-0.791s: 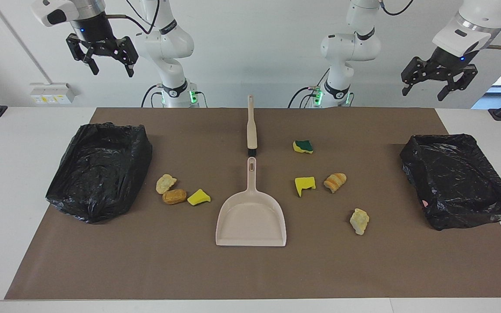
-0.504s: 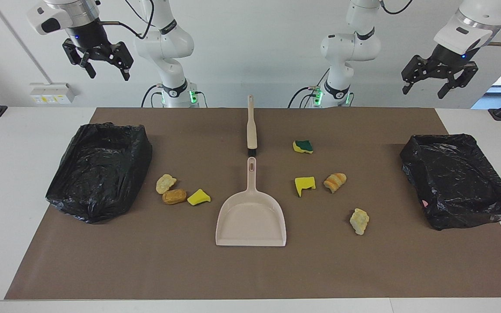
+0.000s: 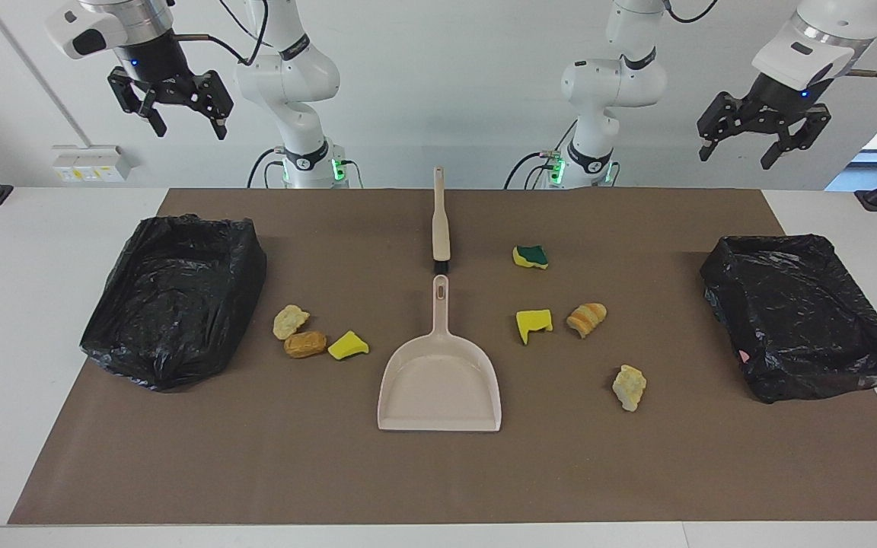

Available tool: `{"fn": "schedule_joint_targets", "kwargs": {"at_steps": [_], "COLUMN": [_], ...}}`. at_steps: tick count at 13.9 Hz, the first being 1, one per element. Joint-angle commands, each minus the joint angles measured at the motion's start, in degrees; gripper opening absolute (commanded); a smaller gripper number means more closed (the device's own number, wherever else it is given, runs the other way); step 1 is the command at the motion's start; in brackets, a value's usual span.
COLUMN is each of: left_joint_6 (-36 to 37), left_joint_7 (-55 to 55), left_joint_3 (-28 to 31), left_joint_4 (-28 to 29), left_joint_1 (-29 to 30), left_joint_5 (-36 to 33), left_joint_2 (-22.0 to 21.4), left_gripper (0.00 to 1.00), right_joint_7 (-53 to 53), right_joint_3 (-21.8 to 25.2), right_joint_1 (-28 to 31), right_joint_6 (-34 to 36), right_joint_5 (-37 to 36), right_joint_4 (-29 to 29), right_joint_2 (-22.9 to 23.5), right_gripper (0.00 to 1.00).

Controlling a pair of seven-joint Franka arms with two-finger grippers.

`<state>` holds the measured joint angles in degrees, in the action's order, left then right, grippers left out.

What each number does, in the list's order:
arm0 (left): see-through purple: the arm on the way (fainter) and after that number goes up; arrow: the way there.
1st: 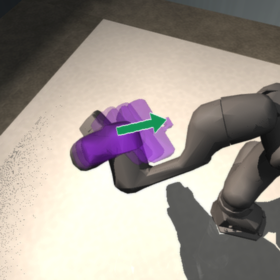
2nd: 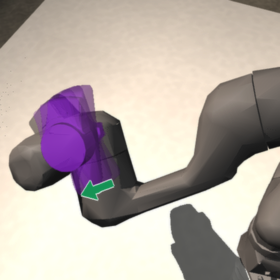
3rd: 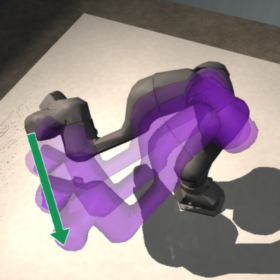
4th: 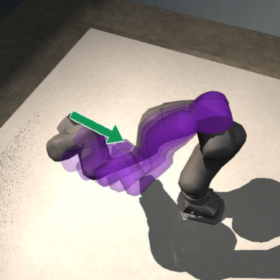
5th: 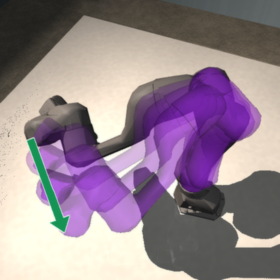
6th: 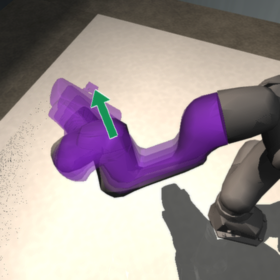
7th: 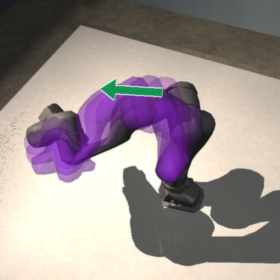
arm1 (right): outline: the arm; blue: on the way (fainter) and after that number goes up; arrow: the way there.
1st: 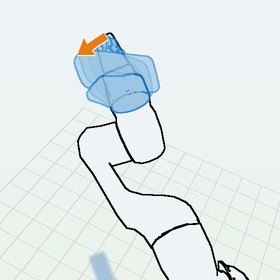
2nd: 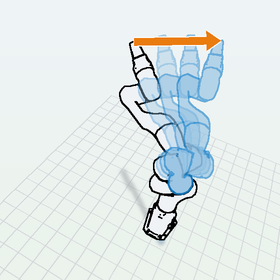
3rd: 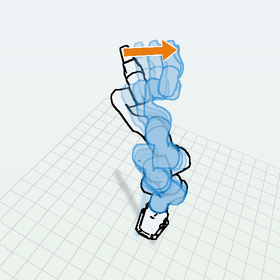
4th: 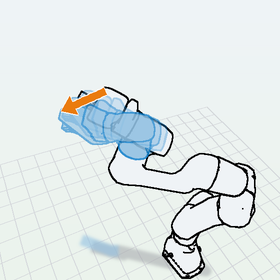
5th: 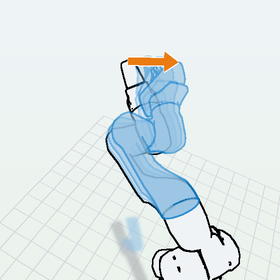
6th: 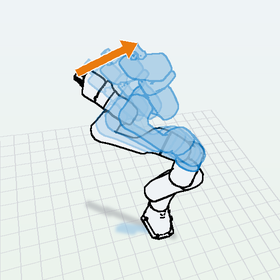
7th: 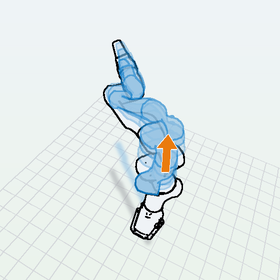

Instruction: Sweep and dump trash in bin

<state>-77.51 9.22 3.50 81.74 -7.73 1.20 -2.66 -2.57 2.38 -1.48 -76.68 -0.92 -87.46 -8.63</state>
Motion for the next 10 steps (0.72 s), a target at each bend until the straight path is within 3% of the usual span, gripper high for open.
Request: {"fn": "schedule_joint_targets", "kwargs": {"at_steps": [1,6,10], "left_joint_6": [-2.0,-12.6,-20.8], "left_joint_7": [-1.0,-9.3,-25.3], "left_joint_3": [-1.6,-3.4,-3.4], "left_joint_4": [8.3,24.2,35.4], "left_joint_1": [-1.4,-10.5,-24.6], "left_joint_5": [-0.3,-0.2,-0.1], "left_joint_2": [-5.0,-11.5,-13.5], "left_gripper": [1.00,1.00,1.00], "right_joint_7": [1.7,1.2,1.3], "right_joint_3": [0.4,0.3,0.3], "right_joint_1": [0.4,0.0,-0.1], "right_joint_6": [-0.7,-1.6,-1.1], "right_joint_5": [0.7,0.7,0.7], "right_joint_4": [-3.7,-3.9,-3.9], "right_joint_2": [-2.4,-2.3,-2.3], "right_gripper": [1.00,1.00,1.00]}}
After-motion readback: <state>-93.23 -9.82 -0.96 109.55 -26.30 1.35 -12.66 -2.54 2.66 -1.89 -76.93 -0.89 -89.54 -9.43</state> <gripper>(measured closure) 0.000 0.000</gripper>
